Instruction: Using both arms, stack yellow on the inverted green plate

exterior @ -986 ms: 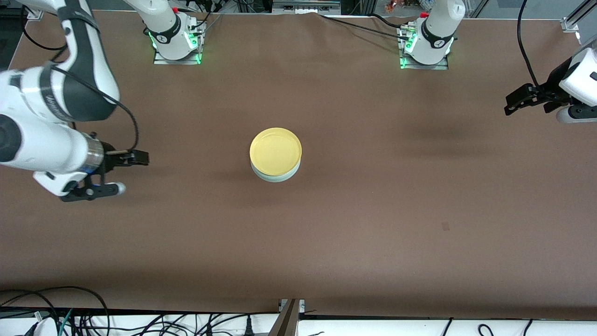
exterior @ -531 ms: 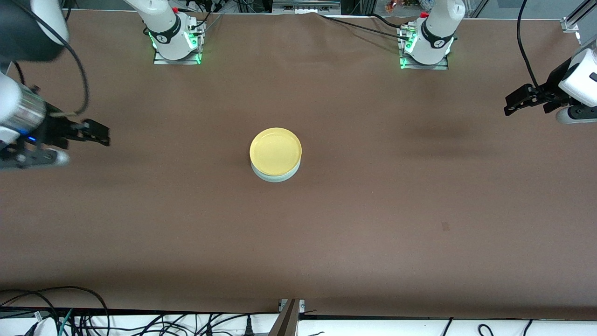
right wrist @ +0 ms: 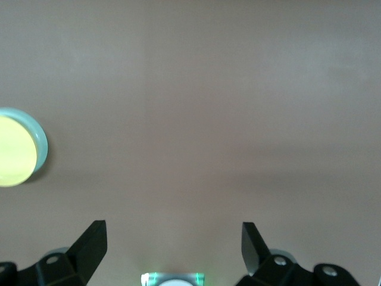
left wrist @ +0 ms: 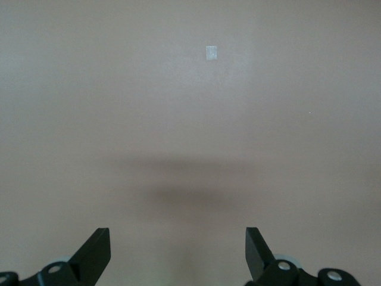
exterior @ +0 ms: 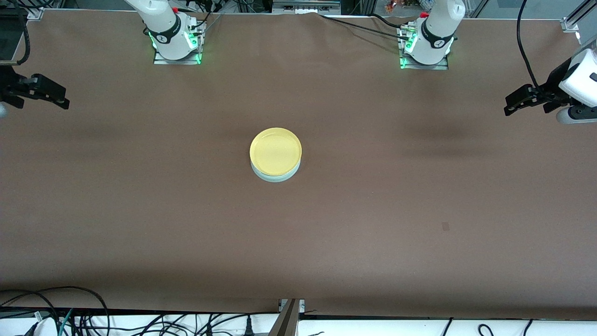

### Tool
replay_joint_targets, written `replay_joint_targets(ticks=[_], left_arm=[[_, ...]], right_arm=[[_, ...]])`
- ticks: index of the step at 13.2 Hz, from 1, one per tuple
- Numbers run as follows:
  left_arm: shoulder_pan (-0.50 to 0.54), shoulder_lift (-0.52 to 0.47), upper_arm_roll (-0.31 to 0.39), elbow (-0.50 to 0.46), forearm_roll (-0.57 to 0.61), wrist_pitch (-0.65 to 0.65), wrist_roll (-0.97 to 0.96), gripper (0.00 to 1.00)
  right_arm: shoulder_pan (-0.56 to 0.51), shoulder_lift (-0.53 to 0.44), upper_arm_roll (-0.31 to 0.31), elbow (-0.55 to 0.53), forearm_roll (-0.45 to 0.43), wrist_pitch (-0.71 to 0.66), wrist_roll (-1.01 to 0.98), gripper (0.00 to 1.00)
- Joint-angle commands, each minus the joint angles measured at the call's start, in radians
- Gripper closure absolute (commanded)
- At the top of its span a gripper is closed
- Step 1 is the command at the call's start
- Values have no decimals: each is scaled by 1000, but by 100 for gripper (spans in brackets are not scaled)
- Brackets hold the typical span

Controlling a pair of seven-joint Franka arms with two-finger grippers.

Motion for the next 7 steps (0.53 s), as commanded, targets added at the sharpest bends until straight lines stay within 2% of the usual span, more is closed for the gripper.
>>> replay_joint_targets(ticks=[1, 7], left_arm=[[-2, 13, 0, 29, -23, -27, -14, 0], [-2, 13, -14, 31, -23, -33, -29, 0]], right_arm=[[0, 1, 2, -16, 1, -33, -3, 0], [5, 29, 4, 9, 1, -51, -1, 0]])
